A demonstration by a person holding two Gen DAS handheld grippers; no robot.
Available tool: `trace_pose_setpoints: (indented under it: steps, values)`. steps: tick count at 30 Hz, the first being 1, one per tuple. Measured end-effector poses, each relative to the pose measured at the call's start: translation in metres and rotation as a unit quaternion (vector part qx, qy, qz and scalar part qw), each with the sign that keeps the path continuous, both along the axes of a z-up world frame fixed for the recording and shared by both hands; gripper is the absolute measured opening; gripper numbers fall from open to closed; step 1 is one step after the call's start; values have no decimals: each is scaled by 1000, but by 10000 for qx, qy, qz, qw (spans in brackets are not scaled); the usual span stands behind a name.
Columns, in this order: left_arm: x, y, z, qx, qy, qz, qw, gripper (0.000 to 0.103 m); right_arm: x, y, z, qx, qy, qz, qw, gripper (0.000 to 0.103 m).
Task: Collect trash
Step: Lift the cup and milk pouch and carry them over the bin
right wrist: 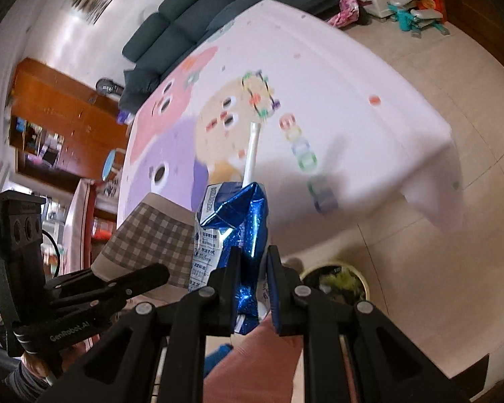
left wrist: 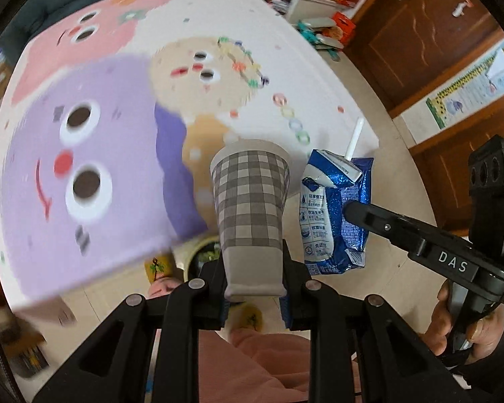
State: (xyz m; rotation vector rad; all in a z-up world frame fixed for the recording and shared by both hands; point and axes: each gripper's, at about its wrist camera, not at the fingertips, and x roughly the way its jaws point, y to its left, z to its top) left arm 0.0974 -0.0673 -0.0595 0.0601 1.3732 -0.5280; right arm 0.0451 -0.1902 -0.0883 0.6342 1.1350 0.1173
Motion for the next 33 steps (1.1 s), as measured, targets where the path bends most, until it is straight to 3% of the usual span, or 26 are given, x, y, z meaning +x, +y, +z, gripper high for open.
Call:
trace_pose_setpoints:
  steps: [11, 22, 33]
  values:
    - [-56, 24, -30, 309, 370, 260, 9985, 21, -60, 18, -30, -19, 354, 312, 9989, 14]
    - [-81, 38, -101, 461, 795, 236, 9955, 21, -79, 43, -89, -178, 921, 322, 9951, 14]
    - [-85, 47, -163, 586, 876, 469, 9933, 23, -84, 55, -137, -678, 1204, 242, 9901, 14]
